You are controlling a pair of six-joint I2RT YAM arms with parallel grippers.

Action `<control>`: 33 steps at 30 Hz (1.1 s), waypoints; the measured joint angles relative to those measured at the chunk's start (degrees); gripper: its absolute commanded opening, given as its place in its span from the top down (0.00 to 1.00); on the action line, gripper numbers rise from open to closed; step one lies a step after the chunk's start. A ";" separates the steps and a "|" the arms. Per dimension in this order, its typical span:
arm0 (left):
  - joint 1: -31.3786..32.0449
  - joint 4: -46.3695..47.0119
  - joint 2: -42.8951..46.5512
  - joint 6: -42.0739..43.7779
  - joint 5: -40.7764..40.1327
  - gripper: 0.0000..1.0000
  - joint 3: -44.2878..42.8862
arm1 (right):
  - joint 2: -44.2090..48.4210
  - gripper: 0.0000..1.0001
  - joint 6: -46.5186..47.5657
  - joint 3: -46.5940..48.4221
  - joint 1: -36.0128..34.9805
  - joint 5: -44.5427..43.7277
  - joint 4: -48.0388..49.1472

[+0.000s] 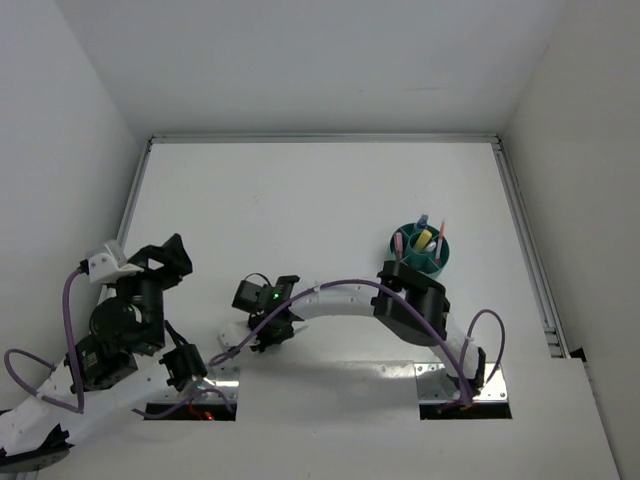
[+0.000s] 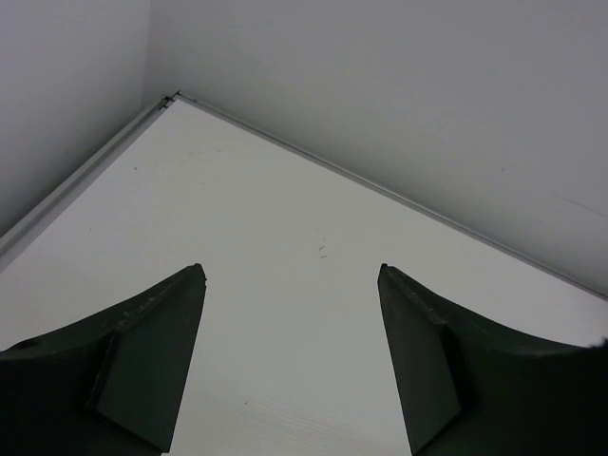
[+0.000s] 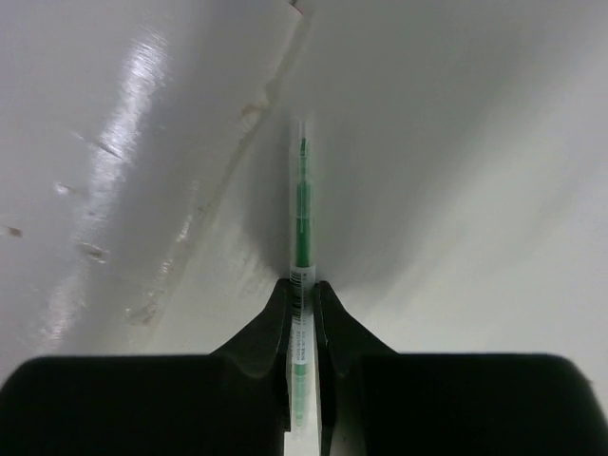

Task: Sort the stationery into containers
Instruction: Pick up the pen from the center of the board, then place the pen in the storage box.

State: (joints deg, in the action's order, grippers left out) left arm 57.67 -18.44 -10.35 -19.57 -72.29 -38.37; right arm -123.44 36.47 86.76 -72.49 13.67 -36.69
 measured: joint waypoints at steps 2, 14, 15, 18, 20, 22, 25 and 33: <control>0.00 -0.02 0.22 -0.02 0.00 0.21 0.00 | 1.42 1.00 -1.14 -2.14 0.02 -3.41 2.62; -0.02 -0.15 1.11 -0.02 -0.42 0.21 0.00 | 15.39 1.00 -10.10 -14.34 13.14 -35.93 26.12; -0.02 -0.15 1.11 -0.02 -0.39 0.21 0.00 | 17.27 1.00 -10.78 -15.19 14.86 -37.79 28.50; -0.02 -0.15 1.07 0.00 -0.28 0.21 0.00 | 23.61 1.00 -13.42 -17.44 20.98 -41.11 34.82; -0.02 -0.13 0.98 0.02 0.00 0.21 0.00 | 28.22 1.00 -15.85 -18.82 25.40 -42.05 37.53; -0.02 0.09 0.37 0.15 0.46 0.21 0.00 | 33.38 1.00 -18.80 -20.39 30.14 -42.32 39.39; -0.02 0.48 -1.36 0.81 2.27 0.21 0.00 | 42.25 1.00 -22.91 -24.39 35.85 -41.75 42.49; -0.02 1.44 -7.08 2.71 9.46 0.21 0.00 | 61.94 1.00 -28.20 -38.97 47.12 -40.06 49.79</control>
State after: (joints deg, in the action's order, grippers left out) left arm 57.65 -16.99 -17.43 -16.86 -62.83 -38.37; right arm -61.49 8.27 47.79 -25.36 -26.39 13.10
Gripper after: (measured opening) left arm 0.790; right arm 0.076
